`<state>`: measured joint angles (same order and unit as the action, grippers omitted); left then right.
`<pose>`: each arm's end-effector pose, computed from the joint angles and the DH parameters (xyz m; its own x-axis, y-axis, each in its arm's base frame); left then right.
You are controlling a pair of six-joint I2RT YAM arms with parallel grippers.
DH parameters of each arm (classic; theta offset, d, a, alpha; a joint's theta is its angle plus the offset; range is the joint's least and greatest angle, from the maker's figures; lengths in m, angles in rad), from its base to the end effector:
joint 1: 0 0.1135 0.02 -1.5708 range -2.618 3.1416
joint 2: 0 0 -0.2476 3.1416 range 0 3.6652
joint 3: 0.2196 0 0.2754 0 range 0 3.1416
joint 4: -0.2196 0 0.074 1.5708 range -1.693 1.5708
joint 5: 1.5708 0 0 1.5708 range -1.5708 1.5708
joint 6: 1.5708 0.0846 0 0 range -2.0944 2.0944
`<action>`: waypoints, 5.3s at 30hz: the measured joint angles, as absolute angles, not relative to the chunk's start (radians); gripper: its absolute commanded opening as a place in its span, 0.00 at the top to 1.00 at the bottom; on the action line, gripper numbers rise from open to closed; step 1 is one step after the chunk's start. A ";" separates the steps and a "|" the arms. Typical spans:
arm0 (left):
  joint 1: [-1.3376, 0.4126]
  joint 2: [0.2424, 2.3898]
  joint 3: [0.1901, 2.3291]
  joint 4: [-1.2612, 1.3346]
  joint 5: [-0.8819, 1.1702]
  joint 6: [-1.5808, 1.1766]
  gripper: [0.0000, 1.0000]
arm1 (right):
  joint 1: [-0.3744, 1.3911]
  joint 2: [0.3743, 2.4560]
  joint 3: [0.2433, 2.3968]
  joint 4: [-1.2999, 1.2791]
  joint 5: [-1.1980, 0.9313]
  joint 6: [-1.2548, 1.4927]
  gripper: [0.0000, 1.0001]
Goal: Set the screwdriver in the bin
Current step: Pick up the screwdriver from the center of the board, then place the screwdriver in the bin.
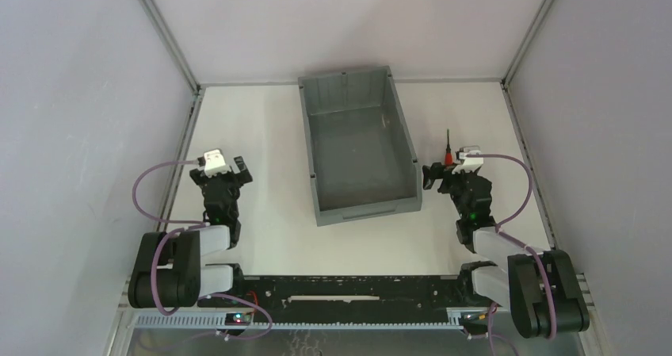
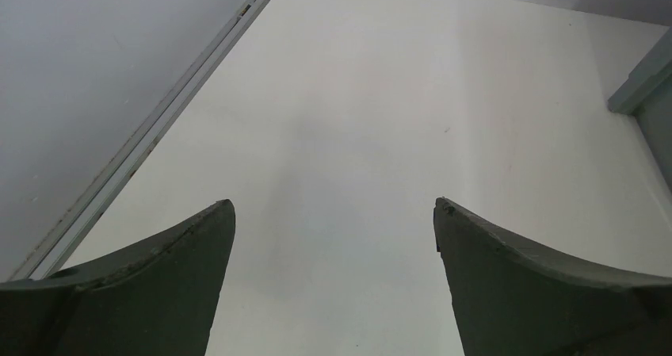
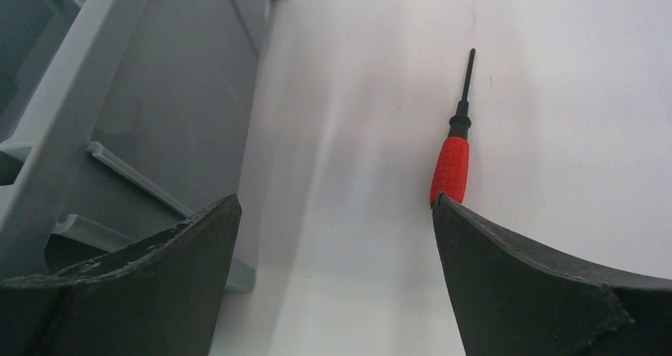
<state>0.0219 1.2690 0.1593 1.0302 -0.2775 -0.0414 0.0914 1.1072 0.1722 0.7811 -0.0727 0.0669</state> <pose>0.2740 0.0292 0.1235 -0.0672 -0.0413 -0.9969 -0.2971 0.9546 -0.0195 0.2720 0.0311 0.1300 -0.1632 0.0520 -0.9852 -0.1519 0.9854 0.0772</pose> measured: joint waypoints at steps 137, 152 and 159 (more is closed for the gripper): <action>0.022 1.269 0.159 1.030 -0.277 -0.041 0.00 | -0.023 1.901 1.346 -0.552 0.047 0.113 0.76; 0.022 1.269 0.159 1.030 -0.277 -0.041 0.00 | 0.001 1.554 1.495 -0.715 0.060 0.093 0.77; 0.022 1.269 0.159 1.030 -0.277 -0.041 0.00 | 0.064 1.451 1.693 -0.818 0.068 0.082 0.79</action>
